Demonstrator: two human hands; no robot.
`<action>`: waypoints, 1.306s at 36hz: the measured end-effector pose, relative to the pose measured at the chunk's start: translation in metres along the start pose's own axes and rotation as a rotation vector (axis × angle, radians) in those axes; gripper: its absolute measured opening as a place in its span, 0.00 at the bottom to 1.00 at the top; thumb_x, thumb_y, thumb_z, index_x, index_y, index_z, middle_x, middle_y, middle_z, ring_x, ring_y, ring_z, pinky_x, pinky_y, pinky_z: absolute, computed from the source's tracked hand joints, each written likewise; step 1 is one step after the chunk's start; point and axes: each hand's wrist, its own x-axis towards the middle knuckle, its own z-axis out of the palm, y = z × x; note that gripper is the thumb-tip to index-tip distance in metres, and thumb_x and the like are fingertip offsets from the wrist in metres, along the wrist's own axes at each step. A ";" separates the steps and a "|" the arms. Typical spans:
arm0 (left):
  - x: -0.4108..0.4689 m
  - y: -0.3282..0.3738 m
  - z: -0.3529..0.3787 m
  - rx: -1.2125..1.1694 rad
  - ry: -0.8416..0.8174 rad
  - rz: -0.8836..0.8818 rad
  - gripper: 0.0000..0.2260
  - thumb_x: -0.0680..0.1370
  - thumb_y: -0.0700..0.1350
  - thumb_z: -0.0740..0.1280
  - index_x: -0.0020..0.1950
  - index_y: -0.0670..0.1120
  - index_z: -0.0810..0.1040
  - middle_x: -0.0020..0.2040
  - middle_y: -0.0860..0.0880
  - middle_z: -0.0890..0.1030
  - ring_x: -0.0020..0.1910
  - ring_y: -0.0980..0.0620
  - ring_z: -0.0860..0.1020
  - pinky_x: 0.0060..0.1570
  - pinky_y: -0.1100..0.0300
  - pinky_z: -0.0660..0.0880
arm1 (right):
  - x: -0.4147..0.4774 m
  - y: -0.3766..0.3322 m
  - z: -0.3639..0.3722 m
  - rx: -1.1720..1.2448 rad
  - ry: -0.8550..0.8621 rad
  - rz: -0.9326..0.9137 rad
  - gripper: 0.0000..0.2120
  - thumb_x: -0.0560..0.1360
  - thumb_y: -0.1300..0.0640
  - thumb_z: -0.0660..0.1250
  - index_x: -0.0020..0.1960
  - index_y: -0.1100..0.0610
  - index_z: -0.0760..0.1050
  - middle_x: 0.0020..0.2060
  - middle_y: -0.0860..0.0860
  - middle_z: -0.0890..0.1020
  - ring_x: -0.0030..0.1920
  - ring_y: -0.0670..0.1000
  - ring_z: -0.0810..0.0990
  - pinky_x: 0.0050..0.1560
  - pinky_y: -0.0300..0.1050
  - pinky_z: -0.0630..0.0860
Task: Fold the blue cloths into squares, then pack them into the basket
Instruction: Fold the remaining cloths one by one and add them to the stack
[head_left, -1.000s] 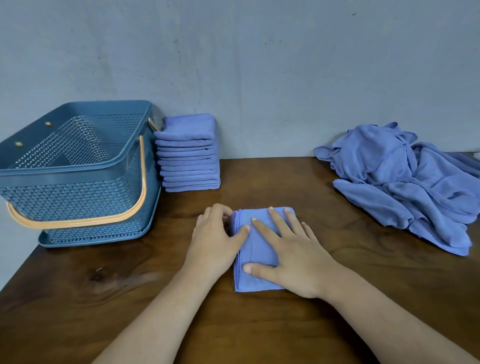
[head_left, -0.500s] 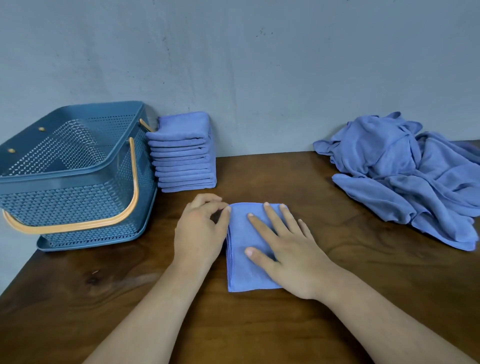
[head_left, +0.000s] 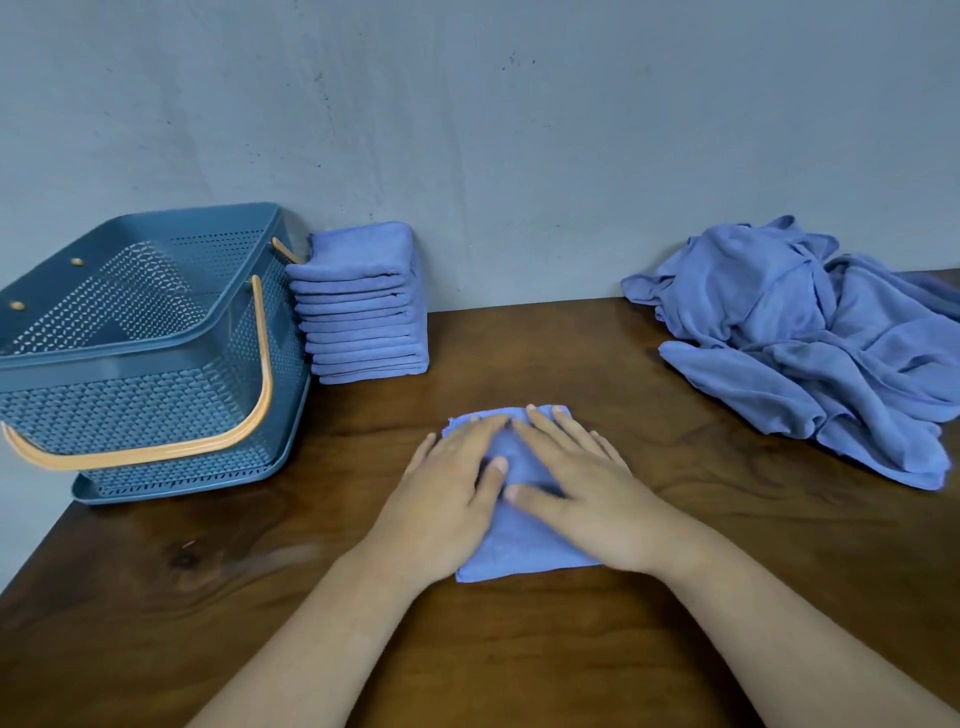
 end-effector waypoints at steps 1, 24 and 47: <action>-0.001 -0.002 0.001 0.075 -0.083 -0.009 0.23 0.88 0.56 0.53 0.85 0.60 0.58 0.83 0.65 0.59 0.80 0.69 0.51 0.83 0.49 0.49 | 0.000 0.006 -0.004 0.047 0.025 0.007 0.33 0.85 0.37 0.57 0.86 0.41 0.48 0.83 0.35 0.44 0.81 0.36 0.36 0.84 0.51 0.43; 0.002 -0.025 -0.007 -0.110 0.117 -0.176 0.22 0.85 0.59 0.59 0.80 0.63 0.64 0.77 0.67 0.65 0.76 0.63 0.63 0.80 0.51 0.60 | 0.006 0.026 -0.023 -0.090 0.325 0.322 0.24 0.77 0.28 0.62 0.60 0.44 0.79 0.75 0.39 0.70 0.81 0.43 0.56 0.76 0.57 0.59; 0.007 -0.047 -0.052 -0.976 0.676 -0.294 0.09 0.88 0.45 0.61 0.62 0.51 0.80 0.59 0.52 0.86 0.59 0.48 0.83 0.59 0.45 0.78 | 0.035 -0.080 -0.096 -0.007 0.382 -0.340 0.12 0.85 0.56 0.62 0.61 0.40 0.76 0.55 0.40 0.79 0.55 0.45 0.79 0.57 0.55 0.76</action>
